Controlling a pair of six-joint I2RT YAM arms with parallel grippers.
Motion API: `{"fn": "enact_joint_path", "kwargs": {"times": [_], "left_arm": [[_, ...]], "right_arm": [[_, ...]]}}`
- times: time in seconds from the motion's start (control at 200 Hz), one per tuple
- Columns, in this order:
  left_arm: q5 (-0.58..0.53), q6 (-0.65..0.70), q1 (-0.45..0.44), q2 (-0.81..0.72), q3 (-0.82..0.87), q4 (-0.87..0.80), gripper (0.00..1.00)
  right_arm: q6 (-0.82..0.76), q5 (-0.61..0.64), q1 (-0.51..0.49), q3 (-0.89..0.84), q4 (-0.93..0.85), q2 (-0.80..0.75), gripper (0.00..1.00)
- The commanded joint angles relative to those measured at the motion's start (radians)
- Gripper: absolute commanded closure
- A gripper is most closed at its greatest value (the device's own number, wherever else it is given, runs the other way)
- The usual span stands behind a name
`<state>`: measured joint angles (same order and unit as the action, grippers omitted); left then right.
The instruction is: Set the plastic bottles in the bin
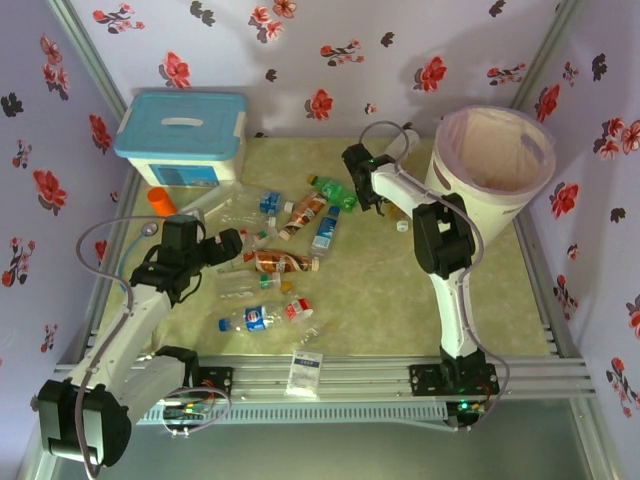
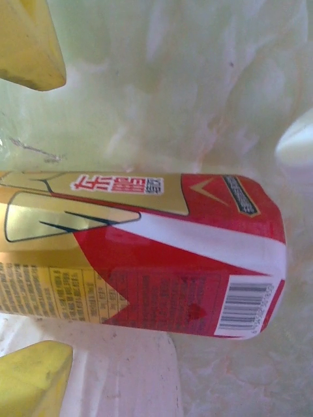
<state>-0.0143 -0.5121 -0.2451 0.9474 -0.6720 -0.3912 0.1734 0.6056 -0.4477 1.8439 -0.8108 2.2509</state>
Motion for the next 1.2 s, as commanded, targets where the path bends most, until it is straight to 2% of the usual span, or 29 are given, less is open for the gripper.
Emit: {"fn": "enact_joint_path", "kwargs": {"times": [0.0,0.155,0.415,0.635,1.195], "left_arm": [[0.016,0.025,-0.005,0.013,-0.003,0.024,0.01],[0.016,0.026,-0.006,0.009,-0.002,0.026,0.01],[0.016,0.022,-0.005,0.01,0.002,0.031,0.01],[0.015,0.015,-0.005,0.007,0.002,0.034,0.01],[0.016,0.022,-0.006,0.012,0.001,0.035,0.01]], "right_arm": [[0.047,-0.01,0.013,0.005,0.001,0.02,0.01],[0.055,-0.033,0.023,0.006,-0.009,0.028,0.01],[0.077,-0.153,0.043,-0.007,-0.009,0.046,0.06],[0.075,-0.204,0.006,-0.063,0.021,0.0,0.08],[0.056,-0.181,0.027,-0.024,0.077,0.038,0.17]]}}
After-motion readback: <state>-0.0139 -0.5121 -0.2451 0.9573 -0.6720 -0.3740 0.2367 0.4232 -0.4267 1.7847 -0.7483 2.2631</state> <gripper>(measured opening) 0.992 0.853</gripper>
